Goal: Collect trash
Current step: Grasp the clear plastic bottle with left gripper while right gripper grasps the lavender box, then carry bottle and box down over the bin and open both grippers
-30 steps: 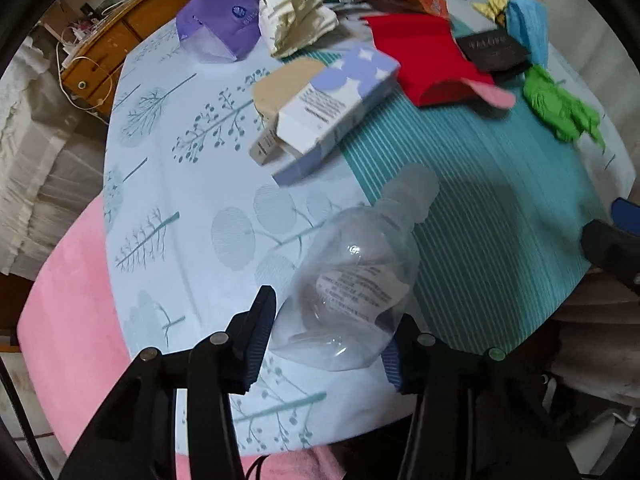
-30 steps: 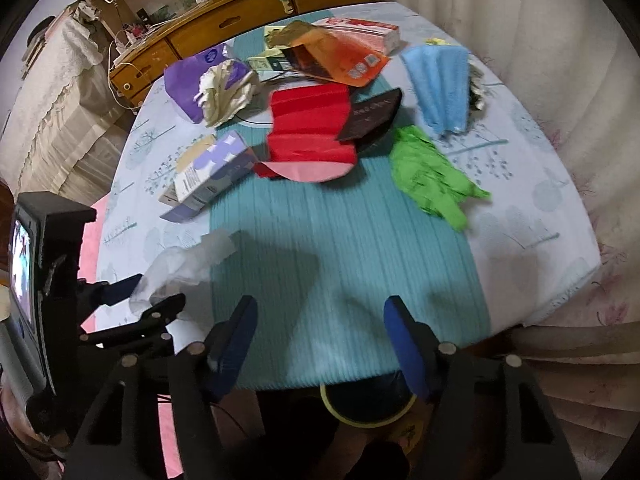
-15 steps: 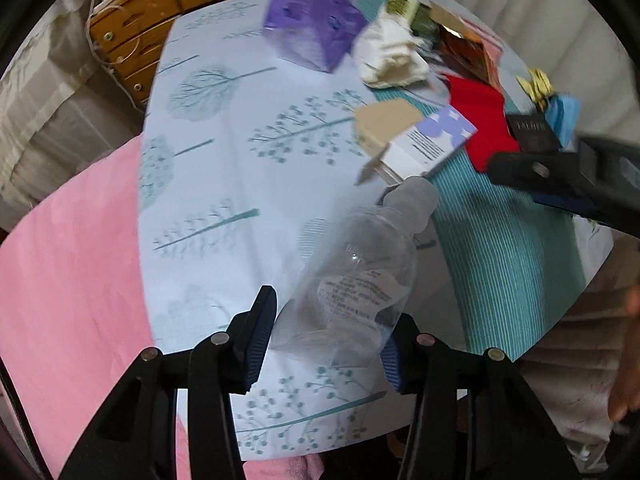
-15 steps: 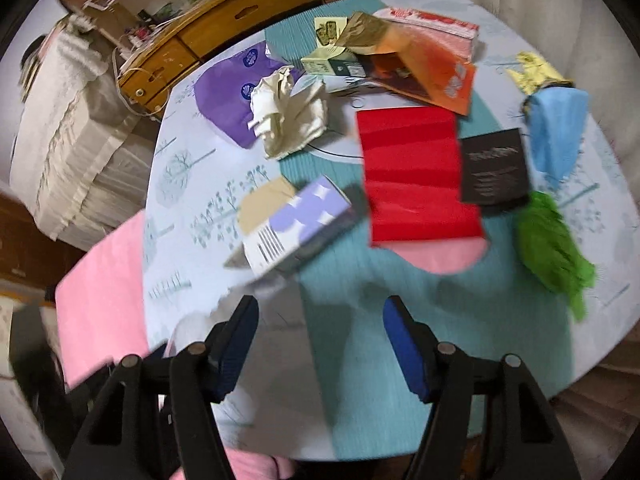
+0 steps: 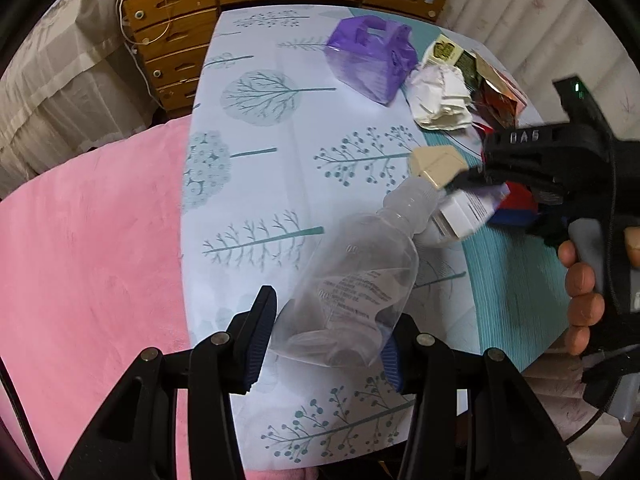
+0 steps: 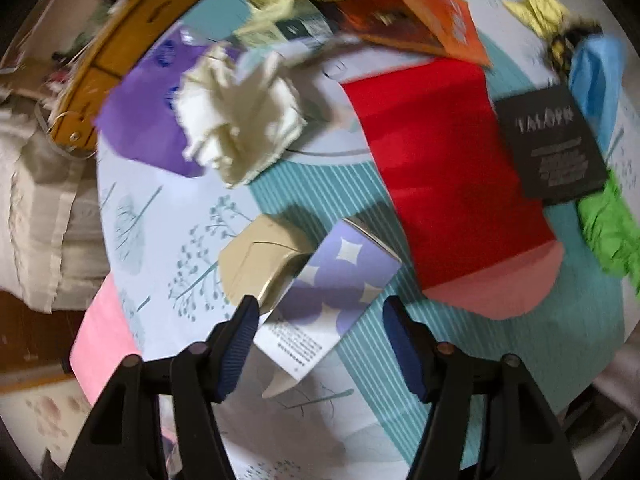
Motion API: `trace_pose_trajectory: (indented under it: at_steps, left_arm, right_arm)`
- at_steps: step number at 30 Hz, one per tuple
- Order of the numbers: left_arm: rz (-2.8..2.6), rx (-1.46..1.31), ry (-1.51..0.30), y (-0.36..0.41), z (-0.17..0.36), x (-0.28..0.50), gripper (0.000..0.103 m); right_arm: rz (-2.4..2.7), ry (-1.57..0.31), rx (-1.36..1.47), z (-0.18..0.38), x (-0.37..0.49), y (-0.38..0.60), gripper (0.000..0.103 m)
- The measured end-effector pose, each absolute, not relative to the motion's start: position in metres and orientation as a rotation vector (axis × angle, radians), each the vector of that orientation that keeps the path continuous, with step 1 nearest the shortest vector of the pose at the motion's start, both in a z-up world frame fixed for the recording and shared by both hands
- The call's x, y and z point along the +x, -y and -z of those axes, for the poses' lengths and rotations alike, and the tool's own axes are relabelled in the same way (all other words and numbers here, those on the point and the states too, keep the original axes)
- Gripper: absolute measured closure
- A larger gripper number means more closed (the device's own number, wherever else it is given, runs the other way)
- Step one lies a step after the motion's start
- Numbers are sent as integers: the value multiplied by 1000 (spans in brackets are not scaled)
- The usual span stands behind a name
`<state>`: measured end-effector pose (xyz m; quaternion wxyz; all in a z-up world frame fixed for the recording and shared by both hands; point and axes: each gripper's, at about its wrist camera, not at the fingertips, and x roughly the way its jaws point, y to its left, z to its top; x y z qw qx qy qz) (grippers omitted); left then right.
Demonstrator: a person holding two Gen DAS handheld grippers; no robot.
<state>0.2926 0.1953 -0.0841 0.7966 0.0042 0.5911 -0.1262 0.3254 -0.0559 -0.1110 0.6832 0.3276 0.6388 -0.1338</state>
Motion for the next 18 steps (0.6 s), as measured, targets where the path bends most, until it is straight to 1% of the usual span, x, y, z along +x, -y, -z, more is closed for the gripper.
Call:
trace_pose_trajectory:
  at_steps: [1,4,5,7,12,18]
  left_arm:
    - [269,5,-1267,-197,85,294,57]
    - [263,0,-1260,-199,84,293,57]
    - [261,-2,-1257,-199,82,292,57]
    - [260,-6,-1250,-196,79,288,57]
    - [263,-3,-1229,-180,66,269,57]
    - [236,-1,-1201,-142,50,223,57]
  right_arm:
    - [301,-1435,750,114,324,57,56]
    - [308,-1423,762,113,315,58,59]
    - [300,-1426,758,112,311,58,63]
    - [266,-1438,740,108,302,59,65]
    - [168,-1439,611,90,278,61,65]
    - [10,-1406,453,61,231,75,65]
